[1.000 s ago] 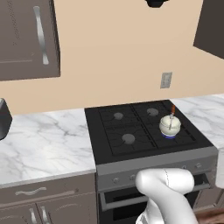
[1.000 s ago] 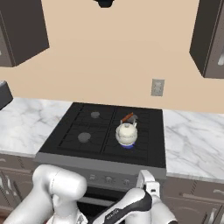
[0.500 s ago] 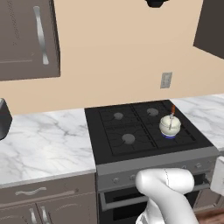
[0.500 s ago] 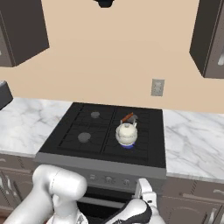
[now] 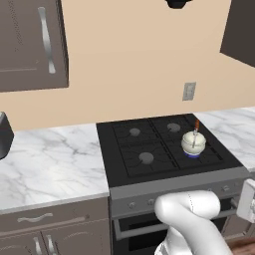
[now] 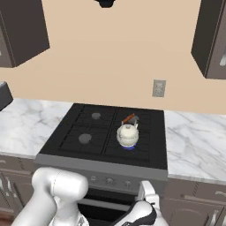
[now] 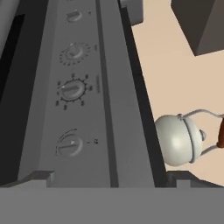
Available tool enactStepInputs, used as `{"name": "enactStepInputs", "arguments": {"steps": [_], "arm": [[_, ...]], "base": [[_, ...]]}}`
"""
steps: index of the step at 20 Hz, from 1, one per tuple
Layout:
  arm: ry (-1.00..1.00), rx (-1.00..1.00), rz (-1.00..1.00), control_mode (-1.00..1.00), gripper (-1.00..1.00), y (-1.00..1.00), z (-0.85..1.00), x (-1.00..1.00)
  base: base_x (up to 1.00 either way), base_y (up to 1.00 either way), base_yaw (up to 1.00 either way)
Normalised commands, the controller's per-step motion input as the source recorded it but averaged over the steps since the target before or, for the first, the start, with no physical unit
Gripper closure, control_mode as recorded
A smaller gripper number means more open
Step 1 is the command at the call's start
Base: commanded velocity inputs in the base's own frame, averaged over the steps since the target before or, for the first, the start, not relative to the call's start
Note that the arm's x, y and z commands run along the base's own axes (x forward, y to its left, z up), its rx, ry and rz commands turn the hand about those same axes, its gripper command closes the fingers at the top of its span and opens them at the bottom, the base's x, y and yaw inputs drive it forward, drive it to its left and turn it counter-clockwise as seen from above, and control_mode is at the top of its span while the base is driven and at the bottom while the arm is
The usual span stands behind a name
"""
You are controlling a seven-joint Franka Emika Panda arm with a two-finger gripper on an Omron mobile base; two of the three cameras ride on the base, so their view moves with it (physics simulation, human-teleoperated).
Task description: Lower the heat of the kettle.
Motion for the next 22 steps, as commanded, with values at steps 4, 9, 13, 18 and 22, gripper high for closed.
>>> {"name": "enactStepInputs", "arguments": {"steps": [4, 9, 13, 18, 22], "arm": [[0.0, 0.0, 0.0, -1.0, -1.0, -0.12, -0.03, 0.14], [-0.01, 0.0, 0.0, -1.0, -1.0, -0.02, -0.19, 0.06], [-0.11, 0.04, -0.02, -1.0, -1.0, 0.05, -0.21, 0.03], [-0.11, 0.09, -0.08, -1.0, -1.0, 0.01, -0.11, 0.07], [-0.03, 0.09, -0.1, -1.0, -1.0, 0.0, -0.08, 0.09]], "base": [[0.0, 0.0, 0.0], [0.0, 0.0, 0.0], [0.0, 0.0, 0.0], [0.0, 0.0, 0.0], [0.0, 0.0, 0.0]]}}
